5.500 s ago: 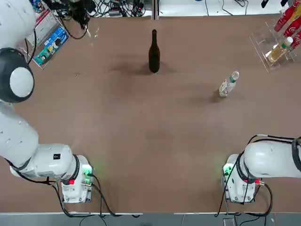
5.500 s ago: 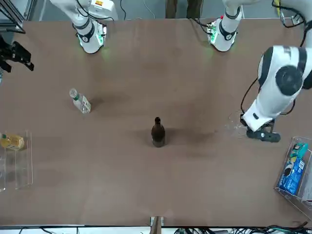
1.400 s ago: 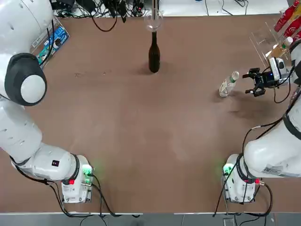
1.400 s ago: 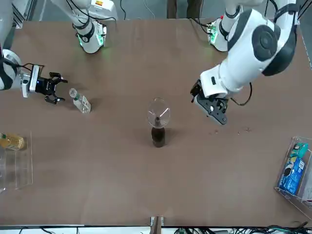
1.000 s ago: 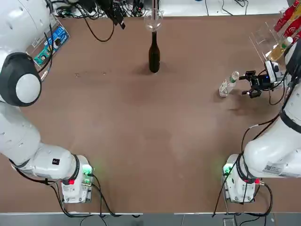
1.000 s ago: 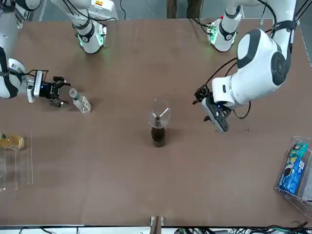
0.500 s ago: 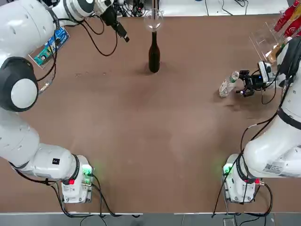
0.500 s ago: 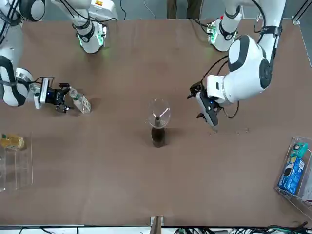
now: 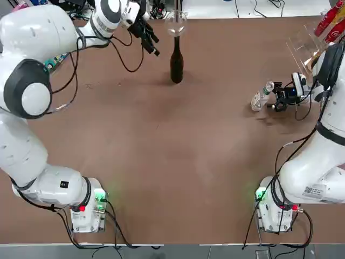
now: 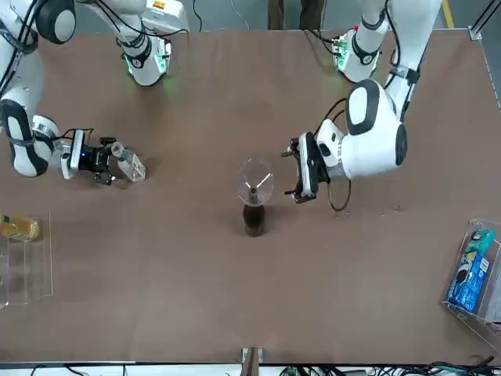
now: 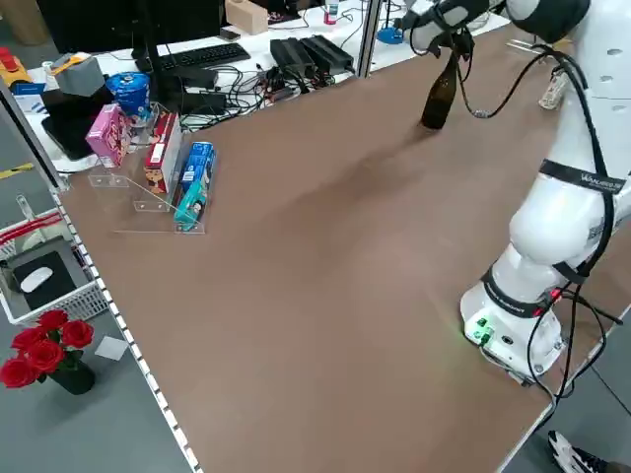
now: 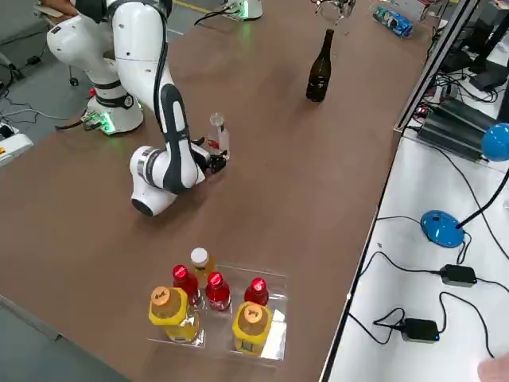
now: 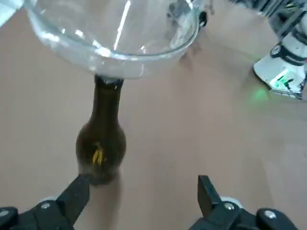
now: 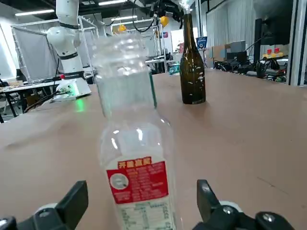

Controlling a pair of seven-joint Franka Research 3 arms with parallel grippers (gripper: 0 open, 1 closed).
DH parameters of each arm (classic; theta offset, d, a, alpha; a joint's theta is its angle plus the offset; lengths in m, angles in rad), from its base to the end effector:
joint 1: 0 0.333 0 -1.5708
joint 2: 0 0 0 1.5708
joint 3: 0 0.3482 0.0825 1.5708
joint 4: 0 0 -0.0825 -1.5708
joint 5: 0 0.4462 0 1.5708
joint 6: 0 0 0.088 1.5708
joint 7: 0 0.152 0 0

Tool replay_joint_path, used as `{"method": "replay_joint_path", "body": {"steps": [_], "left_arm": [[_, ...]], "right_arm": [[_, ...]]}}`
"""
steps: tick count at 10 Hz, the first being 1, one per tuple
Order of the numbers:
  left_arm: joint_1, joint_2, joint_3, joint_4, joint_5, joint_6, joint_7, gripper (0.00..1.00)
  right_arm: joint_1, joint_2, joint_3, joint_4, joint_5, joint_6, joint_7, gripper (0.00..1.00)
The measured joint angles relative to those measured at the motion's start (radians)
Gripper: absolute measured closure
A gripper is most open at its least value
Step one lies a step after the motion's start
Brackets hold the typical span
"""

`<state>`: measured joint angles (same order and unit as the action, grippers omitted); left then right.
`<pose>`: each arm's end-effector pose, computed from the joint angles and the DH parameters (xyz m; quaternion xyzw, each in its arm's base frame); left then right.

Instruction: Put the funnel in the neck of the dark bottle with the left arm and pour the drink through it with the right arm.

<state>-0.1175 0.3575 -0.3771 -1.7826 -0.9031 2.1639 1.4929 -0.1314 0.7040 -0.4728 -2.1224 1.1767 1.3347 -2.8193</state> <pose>0.6207 -0.3821 0.3586 0.6813 -0.5962 0.2126 0.3678 0.4534 -0.1566 0.0695 -0.5854 -0.5002 -0.4368 0.4650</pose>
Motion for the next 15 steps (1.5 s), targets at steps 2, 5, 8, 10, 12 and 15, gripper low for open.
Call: {"method": "replay_joint_path", "body": {"steps": [2,5,8,10,12,15], "left_arm": [[0.000,0.067,-0.011,0.039,-0.189,0.000,0.215,0.00],[0.001,0.126,-0.022,0.091,-0.280,-0.001,0.303,0.00],[0.000,0.183,-0.045,0.148,-0.347,-0.002,0.365,0.00],[0.000,0.230,-0.065,0.200,-0.365,-0.002,0.392,0.00],[-0.002,0.273,-0.080,0.225,-0.424,-0.003,0.493,0.00],[-0.009,0.295,-0.091,0.234,-0.474,-0.003,0.569,0.00]], "right_arm": [[0.000,0.020,0.026,0.008,0.017,-0.003,-0.004,0.00],[0.000,0.028,0.049,0.013,0.020,-0.007,-0.005,0.08],[0.001,0.028,0.053,0.013,0.020,-0.021,-0.006,0.47],[0.003,0.029,0.054,0.013,0.020,-0.021,-0.002,0.54],[0.008,0.029,0.055,0.013,0.021,-0.035,0.021,0.56],[0.023,-0.006,0.052,0.014,0.031,-0.055,0.078,0.56]]}}
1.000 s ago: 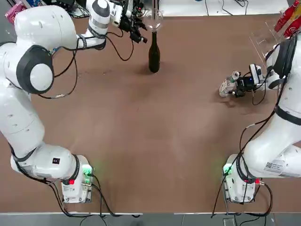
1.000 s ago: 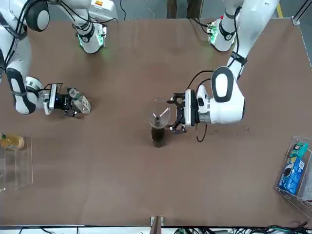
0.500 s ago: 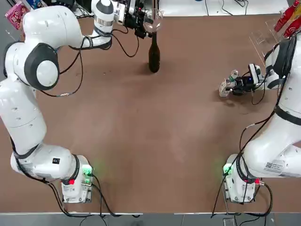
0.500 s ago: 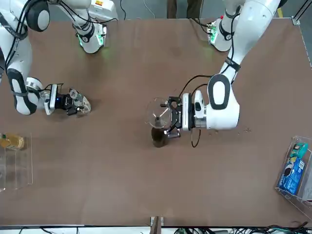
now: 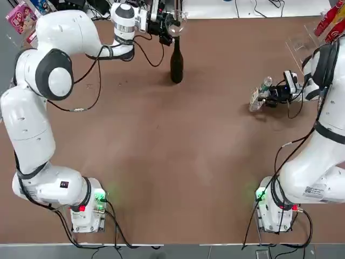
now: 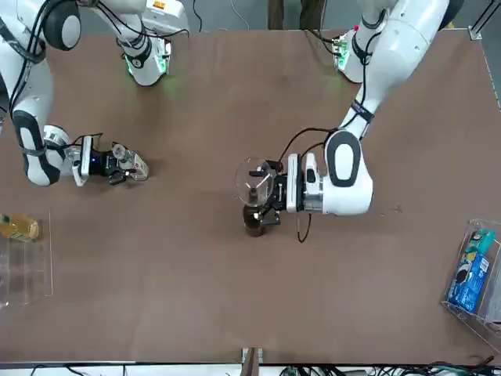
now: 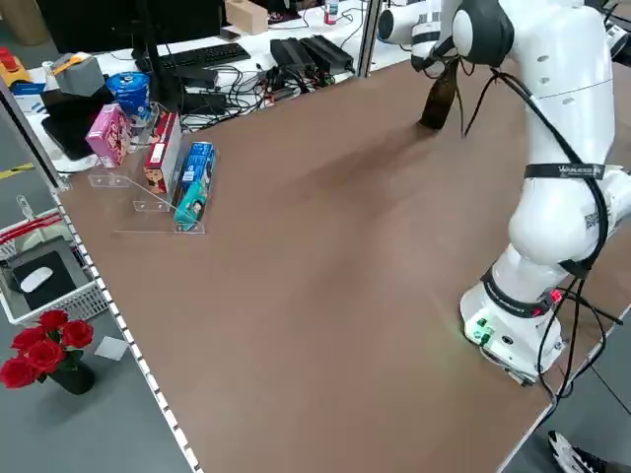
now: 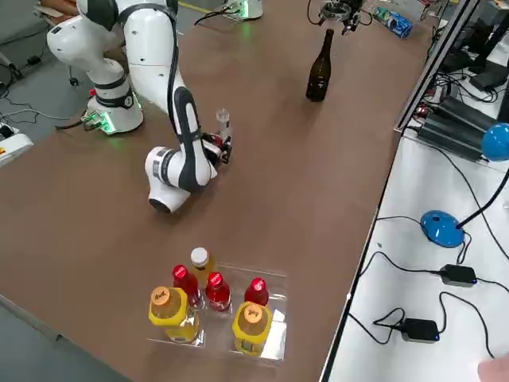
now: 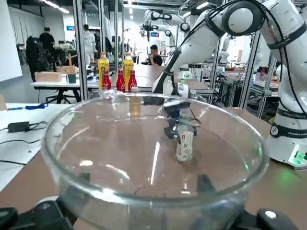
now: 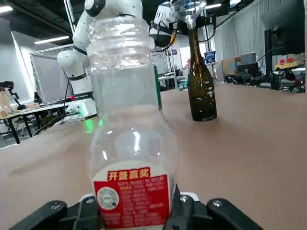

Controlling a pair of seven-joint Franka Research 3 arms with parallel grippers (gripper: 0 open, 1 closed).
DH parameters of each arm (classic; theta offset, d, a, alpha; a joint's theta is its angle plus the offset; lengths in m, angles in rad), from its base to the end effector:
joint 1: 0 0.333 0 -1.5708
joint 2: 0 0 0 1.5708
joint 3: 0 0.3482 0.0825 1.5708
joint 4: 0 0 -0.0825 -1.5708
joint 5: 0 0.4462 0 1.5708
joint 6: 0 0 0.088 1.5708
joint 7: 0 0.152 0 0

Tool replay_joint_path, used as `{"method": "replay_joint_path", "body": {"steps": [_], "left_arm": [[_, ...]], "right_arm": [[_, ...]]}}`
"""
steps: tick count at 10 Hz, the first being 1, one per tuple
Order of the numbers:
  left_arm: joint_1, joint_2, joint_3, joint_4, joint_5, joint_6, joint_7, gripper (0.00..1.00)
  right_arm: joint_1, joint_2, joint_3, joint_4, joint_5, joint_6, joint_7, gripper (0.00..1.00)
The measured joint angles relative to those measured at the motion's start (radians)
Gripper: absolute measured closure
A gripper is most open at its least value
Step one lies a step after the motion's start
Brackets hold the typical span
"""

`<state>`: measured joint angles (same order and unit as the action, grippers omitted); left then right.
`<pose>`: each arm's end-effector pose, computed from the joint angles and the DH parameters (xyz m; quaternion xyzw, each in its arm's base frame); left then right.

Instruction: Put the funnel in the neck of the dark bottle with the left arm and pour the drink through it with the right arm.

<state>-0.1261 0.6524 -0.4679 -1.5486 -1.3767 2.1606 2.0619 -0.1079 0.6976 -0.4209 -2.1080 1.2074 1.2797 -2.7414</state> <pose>0.6659 -0.4640 0.3238 0.5280 -0.5656 0.4123 0.4809 0.4741 -0.1151 0.0812 -0.5633 -0.4824 -0.4362 0.5097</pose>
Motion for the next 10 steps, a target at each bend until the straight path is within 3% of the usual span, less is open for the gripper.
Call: {"method": "replay_joint_path", "body": {"steps": [3,6,8,10], "left_arm": [[-0.001,0.003,-0.010,0.002,-0.012,-0.001,0.010,0.03],[0.013,0.013,-0.010,0.002,-0.017,-0.039,0.053,0.22],[0.024,0.016,-0.011,0.002,-0.017,-0.056,0.058,0.37],[0.028,0.021,-0.011,0.002,-0.017,-0.074,0.076,0.41]], "right_arm": [[0.017,-0.153,-0.007,-0.030,0.001,0.075,0.100,0.56],[0.053,-0.305,0.012,-0.048,0.003,0.206,0.335,0.56],[0.065,-0.426,0.093,-0.051,0.007,0.359,0.535,0.56],[0.070,-0.548,0.190,-0.058,0.008,0.511,0.744,0.56]]}}
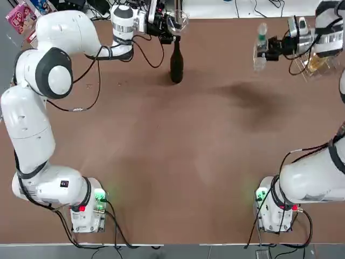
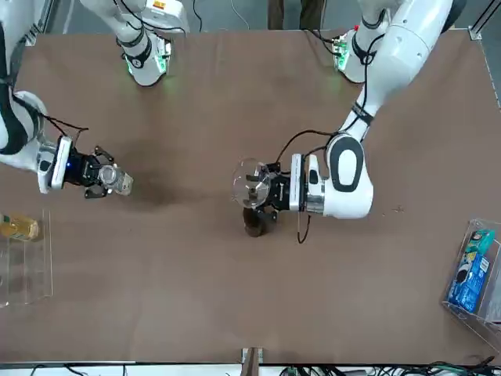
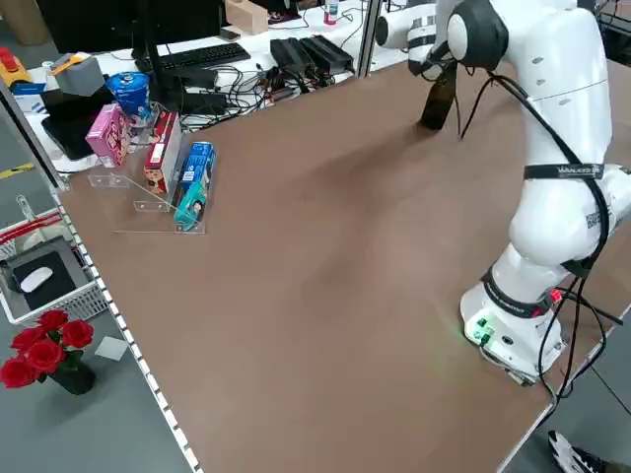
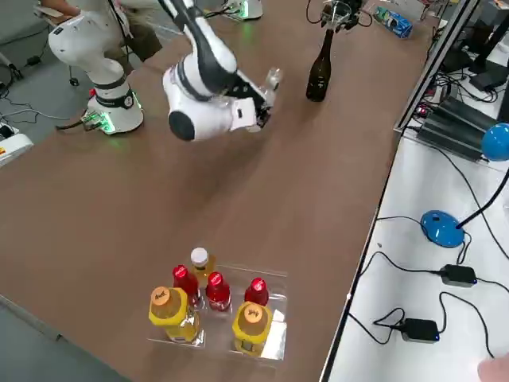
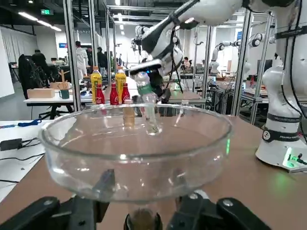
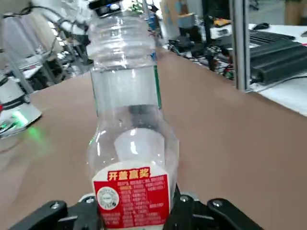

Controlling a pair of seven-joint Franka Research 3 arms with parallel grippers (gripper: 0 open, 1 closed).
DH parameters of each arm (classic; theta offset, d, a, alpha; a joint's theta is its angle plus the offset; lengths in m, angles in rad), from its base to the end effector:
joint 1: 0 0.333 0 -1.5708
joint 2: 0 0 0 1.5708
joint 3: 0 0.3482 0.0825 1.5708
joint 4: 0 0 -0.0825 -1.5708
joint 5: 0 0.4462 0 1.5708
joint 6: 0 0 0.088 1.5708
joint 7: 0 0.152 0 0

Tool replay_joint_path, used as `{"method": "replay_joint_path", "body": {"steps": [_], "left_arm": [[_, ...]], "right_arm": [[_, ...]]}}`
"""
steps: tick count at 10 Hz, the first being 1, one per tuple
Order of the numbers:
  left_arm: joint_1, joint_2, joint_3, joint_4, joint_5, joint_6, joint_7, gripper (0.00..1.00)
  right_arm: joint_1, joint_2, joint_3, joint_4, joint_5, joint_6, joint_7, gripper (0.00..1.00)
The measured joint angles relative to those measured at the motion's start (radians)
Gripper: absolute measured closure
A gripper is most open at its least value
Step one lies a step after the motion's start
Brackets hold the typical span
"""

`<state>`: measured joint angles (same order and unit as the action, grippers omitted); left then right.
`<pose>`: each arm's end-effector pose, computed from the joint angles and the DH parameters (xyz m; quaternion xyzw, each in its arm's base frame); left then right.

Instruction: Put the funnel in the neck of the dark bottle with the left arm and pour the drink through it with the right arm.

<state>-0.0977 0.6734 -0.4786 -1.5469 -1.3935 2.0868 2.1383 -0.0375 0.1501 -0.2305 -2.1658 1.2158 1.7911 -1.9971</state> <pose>0.6656 -0.4571 0.3181 0.4934 -0.5714 0.4267 0.4980 0.5862 -0.0348 0.3074 -0.7234 -0.4371 -0.3579 0.3969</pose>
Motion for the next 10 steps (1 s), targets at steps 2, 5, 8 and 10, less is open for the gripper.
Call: {"method": "replay_joint_path", "body": {"steps": [2,5,8,10], "left_arm": [[0.000,0.008,-0.001,0.000,0.000,-0.004,0.016,0.49],[0.007,0.011,-0.001,0.000,0.000,-0.014,0.033,0.63],[0.012,0.013,-0.001,0.000,0.000,-0.015,0.037,0.75],[0.013,0.018,-0.002,0.000,-0.002,-0.020,0.037,0.75]], "right_arm": [[0.004,-0.111,0.104,-0.005,0.000,0.129,0.232,0.56],[0.007,-0.239,0.291,-0.022,0.000,0.325,0.564,0.56],[0.009,-0.334,0.487,-0.040,-0.002,0.504,0.871,0.56],[0.009,-0.382,0.602,-0.072,-0.003,0.597,1.045,0.56]]}}
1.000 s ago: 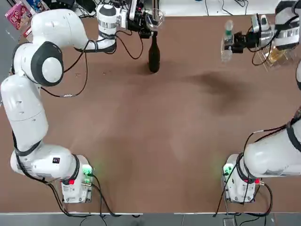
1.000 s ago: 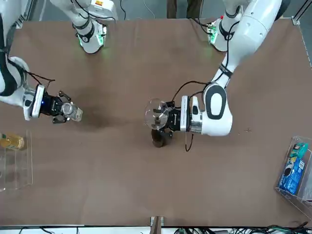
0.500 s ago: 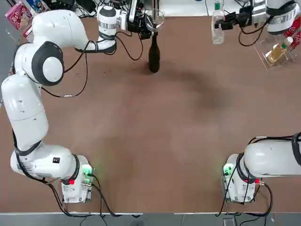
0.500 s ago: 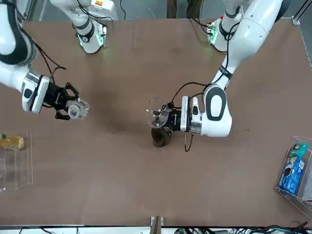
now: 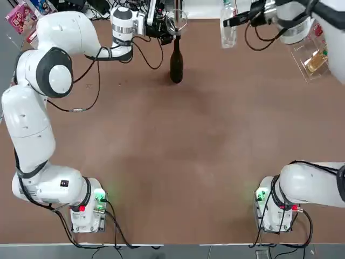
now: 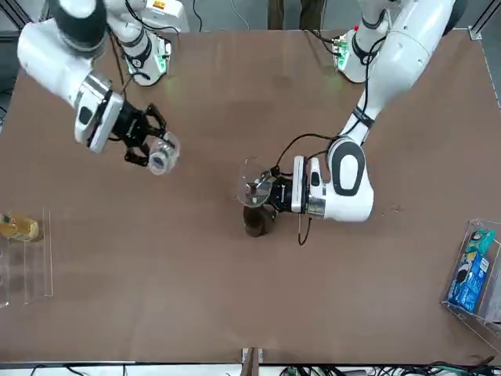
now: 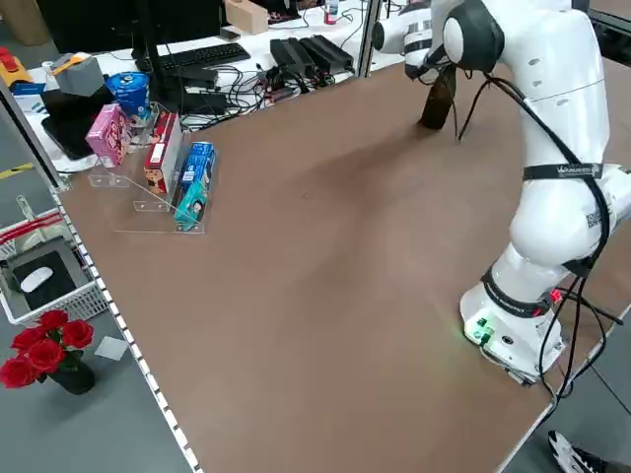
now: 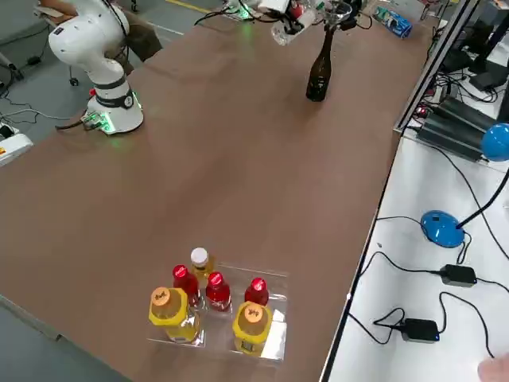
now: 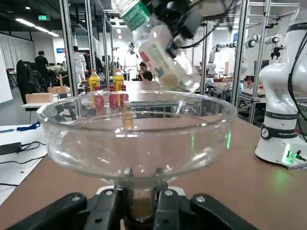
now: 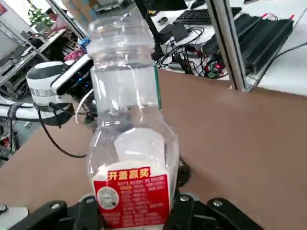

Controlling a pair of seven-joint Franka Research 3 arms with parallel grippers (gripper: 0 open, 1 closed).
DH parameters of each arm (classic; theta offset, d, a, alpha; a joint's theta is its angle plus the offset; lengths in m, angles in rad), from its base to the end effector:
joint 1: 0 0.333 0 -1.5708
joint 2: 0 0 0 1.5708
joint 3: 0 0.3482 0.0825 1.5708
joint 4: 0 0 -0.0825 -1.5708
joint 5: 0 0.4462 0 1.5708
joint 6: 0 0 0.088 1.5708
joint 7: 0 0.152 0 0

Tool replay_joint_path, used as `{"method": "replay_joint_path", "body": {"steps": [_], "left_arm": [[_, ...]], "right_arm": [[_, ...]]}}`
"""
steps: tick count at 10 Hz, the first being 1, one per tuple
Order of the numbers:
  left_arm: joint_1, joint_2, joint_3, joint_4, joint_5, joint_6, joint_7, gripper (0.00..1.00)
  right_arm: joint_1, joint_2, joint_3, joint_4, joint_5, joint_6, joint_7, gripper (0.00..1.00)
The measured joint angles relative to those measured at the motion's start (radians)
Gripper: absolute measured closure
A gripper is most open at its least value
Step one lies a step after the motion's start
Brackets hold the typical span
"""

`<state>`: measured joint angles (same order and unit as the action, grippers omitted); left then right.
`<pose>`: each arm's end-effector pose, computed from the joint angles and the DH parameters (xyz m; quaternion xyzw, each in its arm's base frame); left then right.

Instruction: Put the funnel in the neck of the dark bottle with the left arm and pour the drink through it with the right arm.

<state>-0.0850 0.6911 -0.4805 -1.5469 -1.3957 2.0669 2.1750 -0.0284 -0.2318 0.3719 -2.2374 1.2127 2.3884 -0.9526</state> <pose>0.6677 -0.4512 0.3077 0.4838 -0.5732 0.4326 0.5003 0.5423 0.2411 0.4803 -0.8597 -0.2311 -0.2856 0.3550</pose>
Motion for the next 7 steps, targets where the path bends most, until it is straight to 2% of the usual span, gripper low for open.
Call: {"method": "replay_joint_path", "body": {"steps": [2,4,5,6,7], "left_arm": [[0.000,0.002,-0.001,0.000,-0.002,-0.001,0.000,0.75],[0.001,0.005,-0.001,0.000,-0.009,-0.005,0.000,0.75],[0.001,0.006,-0.001,0.001,-0.010,-0.006,0.000,0.75],[0.001,0.006,-0.002,0.001,-0.010,-0.007,0.000,0.75],[0.001,0.007,-0.002,0.001,-0.010,-0.008,0.000,0.75]], "right_arm": [[-0.001,-0.049,0.088,-0.016,-0.071,0.036,0.234,0.56],[-0.001,-0.105,0.170,-0.005,-0.367,0.035,0.642,0.56],[-0.001,-0.122,0.203,0.027,-0.527,0.006,0.854,0.56],[-0.001,-0.128,0.234,0.081,-0.655,-0.048,1.057,0.56],[-0.001,-0.127,0.256,0.136,-0.716,-0.090,1.183,0.56]]}}
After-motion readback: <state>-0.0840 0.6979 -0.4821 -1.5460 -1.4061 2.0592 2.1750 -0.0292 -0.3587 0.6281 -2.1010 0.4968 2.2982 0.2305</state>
